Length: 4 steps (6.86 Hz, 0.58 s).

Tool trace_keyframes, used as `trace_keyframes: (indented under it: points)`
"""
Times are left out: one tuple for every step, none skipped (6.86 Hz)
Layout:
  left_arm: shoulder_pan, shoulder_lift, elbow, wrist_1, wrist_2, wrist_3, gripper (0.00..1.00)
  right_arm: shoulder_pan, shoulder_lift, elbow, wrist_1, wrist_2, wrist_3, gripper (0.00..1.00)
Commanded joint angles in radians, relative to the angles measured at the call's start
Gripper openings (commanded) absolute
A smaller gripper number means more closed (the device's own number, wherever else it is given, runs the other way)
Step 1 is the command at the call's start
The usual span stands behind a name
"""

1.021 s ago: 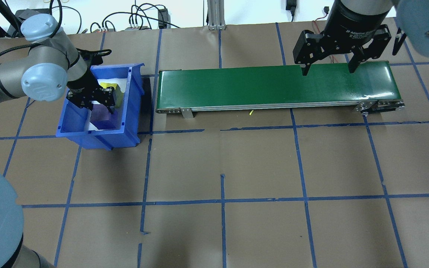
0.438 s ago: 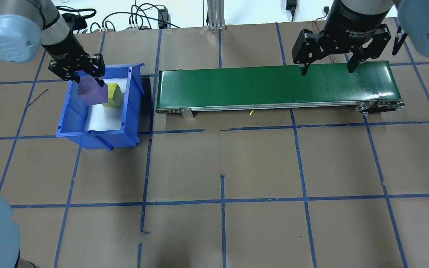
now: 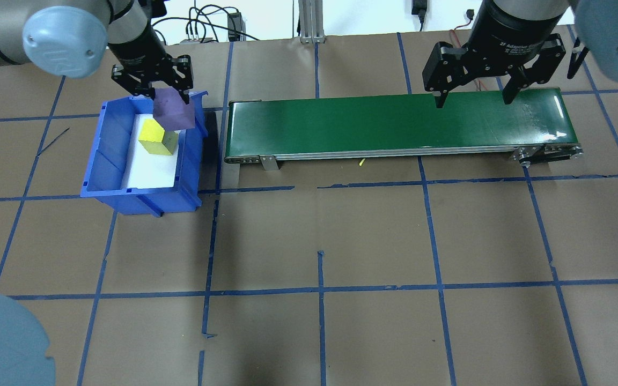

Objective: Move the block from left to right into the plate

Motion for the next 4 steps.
trace_keyframes:
  points:
    - [-0.101,-0.075,0.000,0.114,-0.039,-0.043,0.22,-0.004,0.001,0.005,0.000,0.000,-0.002,1.00]
    - [-0.110,-0.103,-0.001,0.142,-0.039,-0.037,0.24,-0.004,0.001,0.006,0.002,0.000,-0.002,1.00]
    - [-0.110,-0.117,-0.007,0.180,-0.049,-0.036,0.26,0.001,0.000,0.008,0.000,0.003,0.001,1.00]
    - [-0.110,-0.119,-0.017,0.191,-0.049,-0.034,0.26,-0.005,0.001,0.008,0.000,0.000,-0.002,1.00]
